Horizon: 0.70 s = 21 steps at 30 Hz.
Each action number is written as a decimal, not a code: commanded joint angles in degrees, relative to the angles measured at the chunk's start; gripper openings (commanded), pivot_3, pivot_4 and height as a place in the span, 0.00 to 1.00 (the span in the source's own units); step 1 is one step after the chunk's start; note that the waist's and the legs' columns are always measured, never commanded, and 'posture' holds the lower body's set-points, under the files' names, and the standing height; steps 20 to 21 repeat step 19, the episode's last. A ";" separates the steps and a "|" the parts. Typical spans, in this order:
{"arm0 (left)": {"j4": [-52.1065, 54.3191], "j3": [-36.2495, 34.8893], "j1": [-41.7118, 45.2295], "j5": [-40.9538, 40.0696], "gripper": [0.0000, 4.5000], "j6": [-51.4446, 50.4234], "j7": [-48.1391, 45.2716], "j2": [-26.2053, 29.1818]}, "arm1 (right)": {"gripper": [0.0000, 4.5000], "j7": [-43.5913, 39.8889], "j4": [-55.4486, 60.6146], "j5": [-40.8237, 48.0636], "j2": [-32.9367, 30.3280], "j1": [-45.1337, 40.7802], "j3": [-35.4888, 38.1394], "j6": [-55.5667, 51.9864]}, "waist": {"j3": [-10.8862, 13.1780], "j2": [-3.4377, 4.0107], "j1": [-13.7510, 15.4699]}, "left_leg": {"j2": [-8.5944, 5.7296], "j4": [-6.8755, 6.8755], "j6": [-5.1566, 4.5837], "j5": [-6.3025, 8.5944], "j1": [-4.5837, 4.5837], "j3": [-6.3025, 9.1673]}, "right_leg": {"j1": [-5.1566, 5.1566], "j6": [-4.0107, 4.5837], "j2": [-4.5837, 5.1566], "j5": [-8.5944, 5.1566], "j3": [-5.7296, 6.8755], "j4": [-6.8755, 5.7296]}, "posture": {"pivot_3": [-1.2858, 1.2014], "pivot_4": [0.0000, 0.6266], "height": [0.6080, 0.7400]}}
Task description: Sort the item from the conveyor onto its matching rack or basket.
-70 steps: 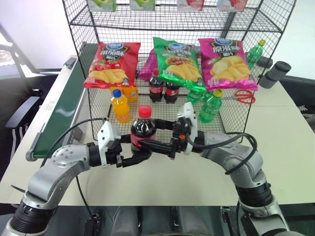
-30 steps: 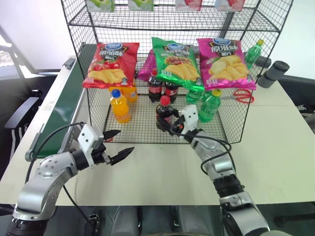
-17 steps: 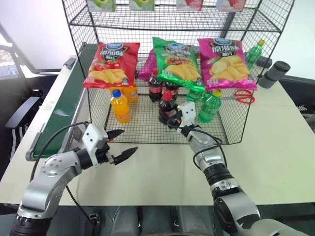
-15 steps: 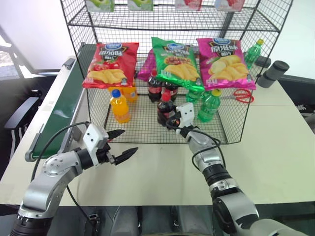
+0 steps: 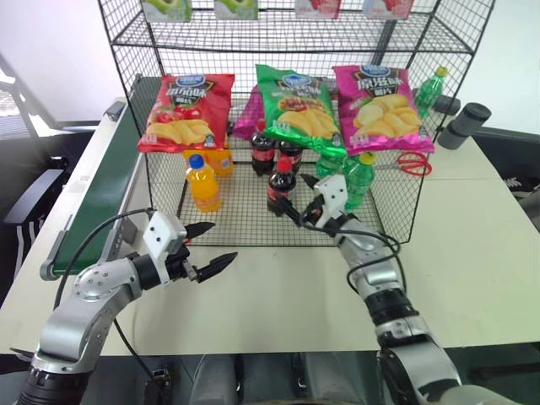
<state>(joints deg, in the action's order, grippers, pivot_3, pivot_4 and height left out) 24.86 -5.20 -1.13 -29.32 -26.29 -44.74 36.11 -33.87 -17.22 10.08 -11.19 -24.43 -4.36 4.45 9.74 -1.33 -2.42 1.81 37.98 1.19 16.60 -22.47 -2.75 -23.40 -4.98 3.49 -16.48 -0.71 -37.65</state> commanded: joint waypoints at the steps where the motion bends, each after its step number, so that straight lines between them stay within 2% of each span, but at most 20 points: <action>1: 1.53 -0.19 0.98 -0.30 1.00 -1.68 0.81 0.68 | 0.98 -5.11 11.60 2.67 -4.80 4.30 -0.29 -5.10 | 0.00 0.01 0.14 | 0.00 0.00 0.00 0.00 0.00 0.01 | 0.00 0.00 0.00 0.00 0.00 0.00 | 0.52 0.24 1.00; 6: 1.05 -0.20 1.76 0.14 1.00 -2.62 1.07 1.04 | 0.98 -10.41 26.76 9.19 -14.85 12.91 4.72 -14.85 | 0.00 0.05 0.22 | 0.00 0.00 -0.01 0.00 0.02 0.02 | 0.02 0.00 0.00 0.00 0.00 0.00 | 0.52 0.24 1.00; 12: -0.69 -1.13 2.07 0.26 1.00 -1.68 -0.34 1.91 | 0.98 -13.01 32.98 14.02 -25.12 18.67 12.86 -21.90 | 0.00 0.04 0.31 | 0.00 0.01 -0.01 0.00 0.09 0.02 | 0.12 0.01 -0.02 -0.01 0.00 0.04 | 0.52 0.24 1.00; 16: -1.85 -1.65 2.13 0.44 1.00 -0.51 -1.82 2.50 | 0.98 -14.61 32.56 15.74 -29.02 21.45 17.62 -23.48 | 0.00 0.04 0.53 | -0.01 0.01 -0.02 0.00 0.09 0.00 | 0.13 0.02 -0.05 -0.01 0.00 0.06 | 0.52 0.24 1.00; 21: -2.44 -1.59 2.23 0.49 1.00 0.29 -2.90 2.94 | 0.98 -15.49 31.52 15.67 -30.08 22.37 18.72 -23.23 | 0.00 0.04 0.55 | -0.01 0.02 -0.02 0.00 0.09 -0.01 | 0.13 0.01 -0.08 -0.01 -0.01 0.07 | 0.52 0.24 1.00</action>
